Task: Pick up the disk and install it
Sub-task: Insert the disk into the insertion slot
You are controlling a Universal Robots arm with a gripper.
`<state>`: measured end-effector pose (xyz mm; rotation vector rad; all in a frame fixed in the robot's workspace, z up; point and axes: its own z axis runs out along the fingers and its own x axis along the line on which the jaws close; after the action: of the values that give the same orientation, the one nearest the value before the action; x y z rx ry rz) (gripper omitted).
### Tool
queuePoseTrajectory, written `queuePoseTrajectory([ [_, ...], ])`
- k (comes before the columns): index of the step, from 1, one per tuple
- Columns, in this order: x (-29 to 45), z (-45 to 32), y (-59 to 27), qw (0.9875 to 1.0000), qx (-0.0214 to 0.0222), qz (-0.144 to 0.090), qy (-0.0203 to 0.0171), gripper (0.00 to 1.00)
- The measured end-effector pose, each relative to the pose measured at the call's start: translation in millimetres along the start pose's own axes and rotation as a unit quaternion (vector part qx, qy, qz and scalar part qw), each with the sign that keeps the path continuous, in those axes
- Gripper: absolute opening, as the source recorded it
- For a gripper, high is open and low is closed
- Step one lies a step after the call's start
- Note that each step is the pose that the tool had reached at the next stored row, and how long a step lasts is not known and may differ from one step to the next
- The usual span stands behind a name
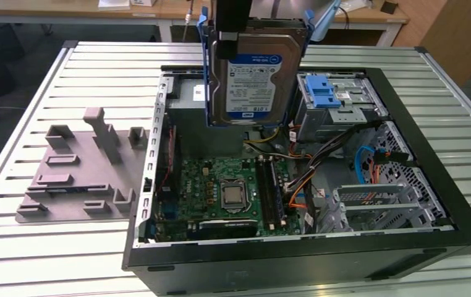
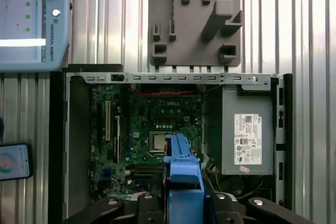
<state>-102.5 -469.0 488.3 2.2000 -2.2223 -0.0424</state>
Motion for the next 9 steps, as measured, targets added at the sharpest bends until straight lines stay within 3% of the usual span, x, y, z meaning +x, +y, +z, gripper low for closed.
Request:
queuePoseTrajectory([
  [9, 12.6, 0.0, -0.1, 1.0000, 0.0000, 0.000, -0.0001, 0.36],
])
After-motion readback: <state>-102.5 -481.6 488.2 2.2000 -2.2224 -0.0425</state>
